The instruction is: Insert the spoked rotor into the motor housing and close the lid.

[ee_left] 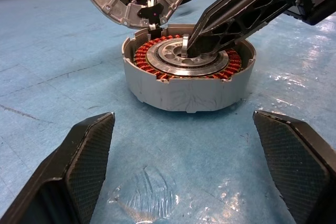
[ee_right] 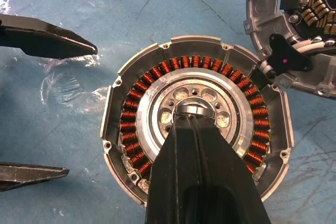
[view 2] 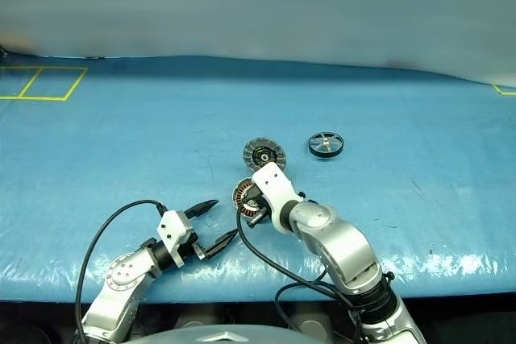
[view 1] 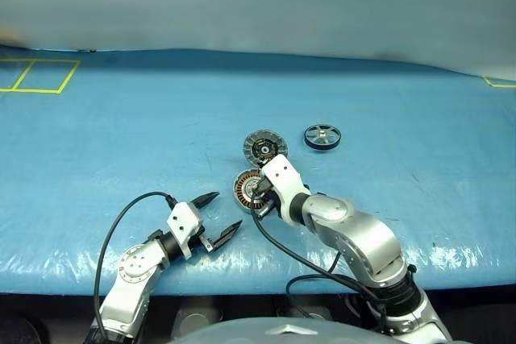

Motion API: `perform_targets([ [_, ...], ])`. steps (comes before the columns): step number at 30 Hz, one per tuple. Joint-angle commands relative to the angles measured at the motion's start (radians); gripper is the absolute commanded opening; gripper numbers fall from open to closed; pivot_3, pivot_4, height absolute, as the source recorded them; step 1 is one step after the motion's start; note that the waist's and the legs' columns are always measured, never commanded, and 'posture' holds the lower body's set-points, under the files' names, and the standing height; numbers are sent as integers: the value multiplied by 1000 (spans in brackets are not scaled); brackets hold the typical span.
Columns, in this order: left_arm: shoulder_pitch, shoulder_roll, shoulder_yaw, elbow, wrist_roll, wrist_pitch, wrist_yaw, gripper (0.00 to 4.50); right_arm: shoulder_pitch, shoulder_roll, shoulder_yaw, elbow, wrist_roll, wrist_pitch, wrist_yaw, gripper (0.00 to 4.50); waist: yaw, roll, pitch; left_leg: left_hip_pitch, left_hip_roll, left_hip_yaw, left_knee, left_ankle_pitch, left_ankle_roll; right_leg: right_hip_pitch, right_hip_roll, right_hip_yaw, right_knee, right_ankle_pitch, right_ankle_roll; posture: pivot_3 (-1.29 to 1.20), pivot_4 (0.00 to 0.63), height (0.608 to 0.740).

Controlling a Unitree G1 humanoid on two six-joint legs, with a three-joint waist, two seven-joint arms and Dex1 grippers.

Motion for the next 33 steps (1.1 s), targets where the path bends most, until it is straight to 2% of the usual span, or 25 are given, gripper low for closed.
perform_targets([
  [1, 3, -2, -3, -14, 3, -20, 2, 4500, -20, -3, -30, -69, 18, 40, -4, 19, 0, 0, 0, 0, 0, 0, 0, 0, 0, 0, 0, 0, 0, 0, 0, 0, 150, 740],
  [18, -3, -4, -4, -12, 6, -19, 0, 4500, -36, 39, -14, -35, 13, 11, -50, 19, -1, 0, 0, 0, 0, 0, 0, 0, 0, 0, 0, 0, 0, 0, 0, 0, 150, 740],
  [33, 9, -6, -5, -19, 4, -17, 3, 4500, -3, -2, -20, -50, 32, 43, -41, 19, -1, 0, 0, 0, 0, 0, -1, 0, 0, -1, 0, 0, 0, 0, 0, 0, 150, 740],
])
